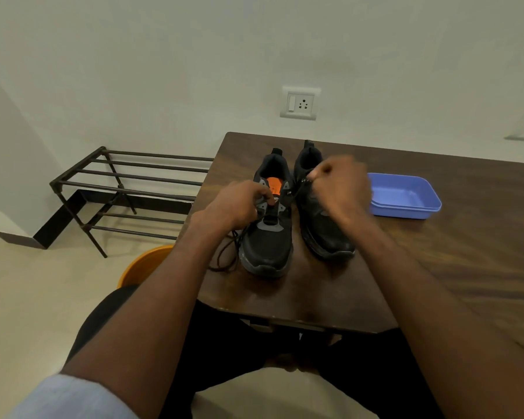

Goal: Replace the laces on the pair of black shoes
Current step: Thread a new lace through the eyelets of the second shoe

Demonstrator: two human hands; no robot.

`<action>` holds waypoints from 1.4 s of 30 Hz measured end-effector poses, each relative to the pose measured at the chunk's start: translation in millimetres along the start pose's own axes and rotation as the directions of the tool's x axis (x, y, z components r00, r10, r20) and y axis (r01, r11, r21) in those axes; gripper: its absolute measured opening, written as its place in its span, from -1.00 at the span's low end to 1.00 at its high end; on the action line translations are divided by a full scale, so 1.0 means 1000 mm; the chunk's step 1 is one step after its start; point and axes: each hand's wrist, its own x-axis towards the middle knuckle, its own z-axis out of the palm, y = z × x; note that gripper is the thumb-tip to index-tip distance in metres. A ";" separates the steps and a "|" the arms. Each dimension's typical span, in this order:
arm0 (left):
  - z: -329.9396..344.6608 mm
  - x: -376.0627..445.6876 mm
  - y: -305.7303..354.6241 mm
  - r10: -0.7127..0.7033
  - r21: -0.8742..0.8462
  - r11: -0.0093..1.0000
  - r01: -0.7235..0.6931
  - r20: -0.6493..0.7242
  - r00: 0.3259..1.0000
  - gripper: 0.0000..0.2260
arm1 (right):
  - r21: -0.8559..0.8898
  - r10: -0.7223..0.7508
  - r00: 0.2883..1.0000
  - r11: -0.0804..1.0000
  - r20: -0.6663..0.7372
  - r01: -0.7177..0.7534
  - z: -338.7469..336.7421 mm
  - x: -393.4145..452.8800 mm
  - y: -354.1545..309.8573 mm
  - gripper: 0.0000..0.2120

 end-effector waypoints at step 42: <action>-0.003 0.006 -0.001 0.021 -0.037 0.999 -0.020 0.012 1.000 -0.62 | -0.235 -0.141 0.937 0.946 0.320 0.223 0.010 -0.004 0.001 -0.81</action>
